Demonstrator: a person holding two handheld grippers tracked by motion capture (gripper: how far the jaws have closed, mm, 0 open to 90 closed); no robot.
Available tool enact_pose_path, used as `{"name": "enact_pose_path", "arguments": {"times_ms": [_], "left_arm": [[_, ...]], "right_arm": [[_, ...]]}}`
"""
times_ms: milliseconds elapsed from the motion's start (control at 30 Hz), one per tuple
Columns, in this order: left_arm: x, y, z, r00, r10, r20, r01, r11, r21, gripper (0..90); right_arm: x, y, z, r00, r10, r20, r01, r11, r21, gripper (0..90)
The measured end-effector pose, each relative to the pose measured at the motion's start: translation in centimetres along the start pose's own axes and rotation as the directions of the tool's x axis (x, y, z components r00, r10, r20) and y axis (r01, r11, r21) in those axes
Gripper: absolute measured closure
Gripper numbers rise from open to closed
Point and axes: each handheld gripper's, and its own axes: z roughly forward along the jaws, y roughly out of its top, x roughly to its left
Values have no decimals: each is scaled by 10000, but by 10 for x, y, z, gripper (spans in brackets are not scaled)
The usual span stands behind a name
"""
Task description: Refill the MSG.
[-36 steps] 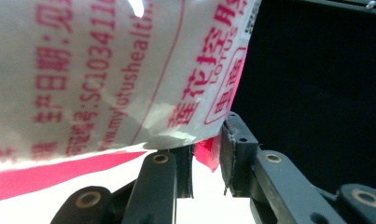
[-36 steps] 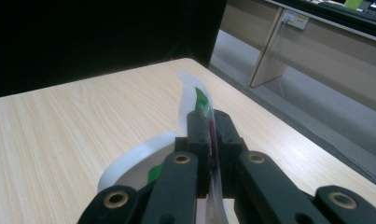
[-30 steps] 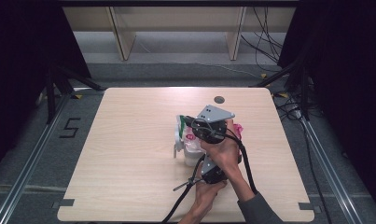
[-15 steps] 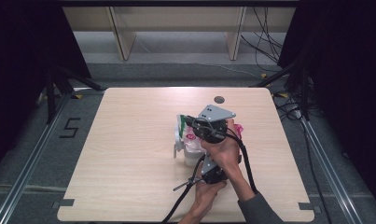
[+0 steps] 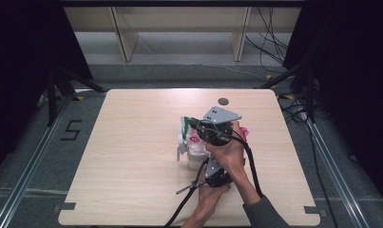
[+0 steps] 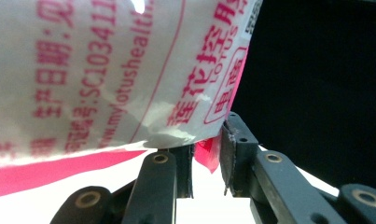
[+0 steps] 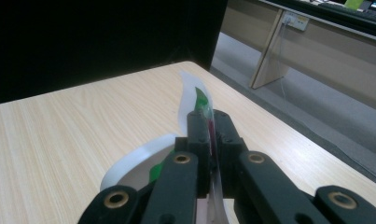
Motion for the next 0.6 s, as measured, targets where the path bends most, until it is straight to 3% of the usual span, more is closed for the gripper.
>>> {"name": "enact_pose_path", "arguments": {"times_ms": [33,100,167,200,233,367,400,467,567,600], "left_arm": [[1,0,-1,10000,59,33,-59,10000,30,755],[-2,0,1,9991,-422,-96,418,9983,-403,756],[-1,-1,1,9995,-307,-101,305,9991,-281,756],[-3,-1,2,9979,-618,-182,608,9967,-535,755],[3,0,-3,9994,296,-175,-289,9987,421,753],[2,-2,-2,9999,95,-66,-93,9998,194,752],[2,-2,-3,9999,136,-67,-135,9996,245,750],[3,-2,-5,9995,300,-105,-296,9990,334,746],[3,-3,-6,9991,384,-194,-377,9985,387,745],[3,-3,-8,9984,475,-298,-458,9973,574,745]], "right_arm": [[0,0,0,10000,73,50,-73,10000,-58,884],[0,0,0,9998,-29,-187,28,10000,-50,885],[0,1,-2,9998,-168,-70,167,9998,-115,886],[2,0,-3,10000,97,-7,-97,9999,-77,885],[-1,1,-3,9998,-76,-197,74,9999,-75,886],[-2,0,-6,9999,-106,1,106,9996,-247,886],[-1,0,-7,9999,159,-49,-160,9998,-121,888],[-2,1,-9,9997,104,-240,-107,9998,-137,889],[-1,1,-12,9997,-215,-152,210,9992,-338,893],[0,1,-13,9999,-131,-64,129,9994,-323,894]]}}
